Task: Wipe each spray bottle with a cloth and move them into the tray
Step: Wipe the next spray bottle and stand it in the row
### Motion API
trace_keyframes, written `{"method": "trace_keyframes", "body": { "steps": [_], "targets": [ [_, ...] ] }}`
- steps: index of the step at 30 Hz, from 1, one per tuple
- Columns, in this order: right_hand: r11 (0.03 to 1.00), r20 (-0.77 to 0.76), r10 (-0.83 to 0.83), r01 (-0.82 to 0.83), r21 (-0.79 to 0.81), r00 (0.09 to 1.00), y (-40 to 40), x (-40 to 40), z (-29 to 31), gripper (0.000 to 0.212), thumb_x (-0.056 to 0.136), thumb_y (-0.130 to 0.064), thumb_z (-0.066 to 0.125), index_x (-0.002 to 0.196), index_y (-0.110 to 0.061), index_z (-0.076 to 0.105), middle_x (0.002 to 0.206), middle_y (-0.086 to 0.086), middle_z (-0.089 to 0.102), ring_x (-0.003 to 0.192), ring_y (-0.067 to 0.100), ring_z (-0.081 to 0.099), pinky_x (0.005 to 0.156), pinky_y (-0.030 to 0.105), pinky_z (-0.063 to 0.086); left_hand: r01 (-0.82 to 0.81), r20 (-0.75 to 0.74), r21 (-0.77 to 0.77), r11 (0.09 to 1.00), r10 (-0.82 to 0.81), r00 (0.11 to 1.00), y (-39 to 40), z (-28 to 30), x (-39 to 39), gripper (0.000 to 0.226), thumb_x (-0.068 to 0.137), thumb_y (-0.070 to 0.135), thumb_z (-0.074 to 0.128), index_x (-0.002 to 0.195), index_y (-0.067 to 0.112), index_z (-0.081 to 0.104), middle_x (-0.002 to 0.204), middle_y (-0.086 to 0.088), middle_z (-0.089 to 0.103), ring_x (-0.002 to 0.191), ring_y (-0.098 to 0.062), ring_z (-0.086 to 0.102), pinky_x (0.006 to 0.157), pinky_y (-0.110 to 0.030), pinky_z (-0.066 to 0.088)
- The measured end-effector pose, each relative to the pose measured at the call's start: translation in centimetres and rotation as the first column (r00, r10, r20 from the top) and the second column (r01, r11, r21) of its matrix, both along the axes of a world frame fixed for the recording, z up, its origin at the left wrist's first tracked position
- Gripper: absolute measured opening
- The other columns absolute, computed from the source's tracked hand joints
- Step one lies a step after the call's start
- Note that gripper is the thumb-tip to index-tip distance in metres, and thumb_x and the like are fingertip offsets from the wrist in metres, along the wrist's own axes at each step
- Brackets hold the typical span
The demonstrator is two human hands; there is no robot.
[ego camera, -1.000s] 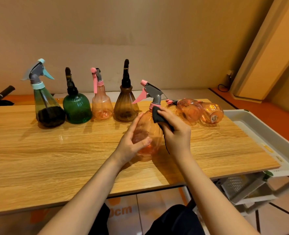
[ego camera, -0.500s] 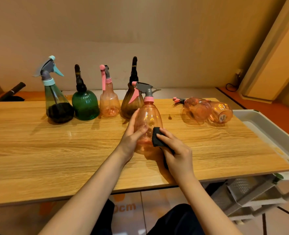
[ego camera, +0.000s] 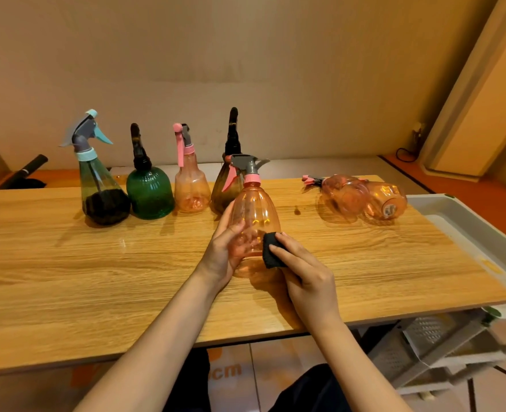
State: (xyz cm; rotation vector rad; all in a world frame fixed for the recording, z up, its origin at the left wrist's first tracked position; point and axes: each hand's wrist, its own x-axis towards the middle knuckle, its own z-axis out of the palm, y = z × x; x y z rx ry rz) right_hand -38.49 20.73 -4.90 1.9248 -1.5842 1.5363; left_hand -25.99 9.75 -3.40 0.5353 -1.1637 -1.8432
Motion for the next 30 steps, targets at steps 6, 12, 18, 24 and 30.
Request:
{"method": "trace_keyframes", "body": {
  "steps": [6,12,18,24,30],
  "targets": [
    [0.999,0.149,-0.009,0.014,-0.030,0.989,0.1,-0.3,0.2,0.045,0.074,0.008,0.063,0.114,-0.011,0.063,0.123,-0.006,0.055,0.119,-0.005,0.048,0.098,0.014,0.039,0.071,0.025,-0.018,0.997,-0.070,0.997,0.4,0.2,0.1,0.071,0.073,0.026,0.062,0.140,0.026,0.038,0.110,-0.008,0.066,0.092,-0.021,0.068,0.070,-0.030,0.057],
    [1.000,0.226,0.007,-0.001,-0.026,0.974,0.2,-0.4,0.4,0.045,0.076,0.006,0.062,0.117,-0.012,0.058,0.123,-0.005,0.055,0.119,-0.005,0.048,0.098,0.013,0.038,0.141,0.137,-0.094,0.985,-0.128,0.982,1.1,0.7,0.2,0.113,0.039,0.052,0.093,0.136,0.041,0.036,0.137,-0.006,0.052,0.120,-0.020,0.058,0.081,-0.028,0.054],
    [0.999,0.249,0.002,0.011,-0.050,0.968,0.1,-0.4,0.3,0.036,0.080,-0.001,0.061,0.114,-0.012,0.061,0.122,-0.002,0.057,0.119,-0.002,0.050,0.098,0.013,0.038,0.158,0.199,-0.149,0.976,-0.127,0.972,1.3,0.6,0.4,0.111,0.046,0.038,0.092,0.140,0.039,0.033,0.135,-0.003,0.054,0.117,-0.014,0.060,0.083,-0.027,0.053],
    [0.999,0.170,0.000,0.009,-0.054,0.985,0.2,0.2,0.2,0.032,0.082,-0.010,0.055,0.113,-0.006,0.064,0.123,0.000,0.057,0.121,-0.002,0.048,0.099,0.013,0.037,0.151,0.235,-0.217,0.964,-0.099,0.967,1.5,0.9,0.1,0.107,0.038,0.054,0.092,0.129,0.035,0.039,0.131,0.005,0.054,0.118,-0.009,0.058,0.087,-0.024,0.051],
    [0.998,0.176,-0.022,0.032,-0.053,0.984,-1.5,-1.2,2.7,0.033,0.079,-0.008,0.061,0.112,-0.009,0.065,0.120,-0.001,0.057,0.118,-0.012,0.045,0.098,0.010,0.036,0.209,0.272,-0.243,0.947,-0.140,0.952,1.6,0.8,0.2,0.103,0.044,0.043,0.093,0.130,0.039,0.038,0.133,0.002,0.051,0.116,-0.009,0.059,0.085,-0.027,0.052]
  ]
}}
